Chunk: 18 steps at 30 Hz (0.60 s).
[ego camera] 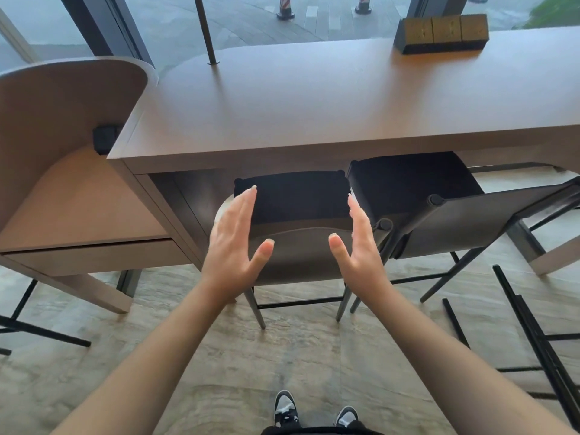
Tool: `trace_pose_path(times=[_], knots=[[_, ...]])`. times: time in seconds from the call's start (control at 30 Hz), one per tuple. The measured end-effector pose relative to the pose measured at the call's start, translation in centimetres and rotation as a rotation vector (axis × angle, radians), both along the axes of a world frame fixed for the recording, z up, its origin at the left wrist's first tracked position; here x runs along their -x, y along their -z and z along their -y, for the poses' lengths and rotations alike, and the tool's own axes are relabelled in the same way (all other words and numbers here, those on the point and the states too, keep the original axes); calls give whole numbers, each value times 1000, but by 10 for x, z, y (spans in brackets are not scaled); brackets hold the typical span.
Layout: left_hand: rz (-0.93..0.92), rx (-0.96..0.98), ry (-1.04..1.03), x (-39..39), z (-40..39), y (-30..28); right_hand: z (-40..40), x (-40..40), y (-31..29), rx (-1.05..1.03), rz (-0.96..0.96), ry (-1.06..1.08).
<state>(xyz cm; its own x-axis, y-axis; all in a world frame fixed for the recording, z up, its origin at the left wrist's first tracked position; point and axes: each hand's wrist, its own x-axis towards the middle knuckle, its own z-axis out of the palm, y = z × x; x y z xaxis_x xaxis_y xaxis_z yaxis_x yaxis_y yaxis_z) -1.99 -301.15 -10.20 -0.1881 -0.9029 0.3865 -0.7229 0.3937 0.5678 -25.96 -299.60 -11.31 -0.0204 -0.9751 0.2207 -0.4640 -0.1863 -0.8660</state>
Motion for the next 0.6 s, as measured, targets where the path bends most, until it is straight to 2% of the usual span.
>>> trace_pose_path(times=[0.2, 0.43, 0.6], knots=[[-234, -15, 93, 6, -13, -36, -19, -5, -25, 35, 123, 124], [-296, 21, 414, 80, -18, -75, -73, 38, -49, 192, 181, 439], [-280, 6, 674, 156, -46, -79, -145, 89, -55, 266, 170, 669]])
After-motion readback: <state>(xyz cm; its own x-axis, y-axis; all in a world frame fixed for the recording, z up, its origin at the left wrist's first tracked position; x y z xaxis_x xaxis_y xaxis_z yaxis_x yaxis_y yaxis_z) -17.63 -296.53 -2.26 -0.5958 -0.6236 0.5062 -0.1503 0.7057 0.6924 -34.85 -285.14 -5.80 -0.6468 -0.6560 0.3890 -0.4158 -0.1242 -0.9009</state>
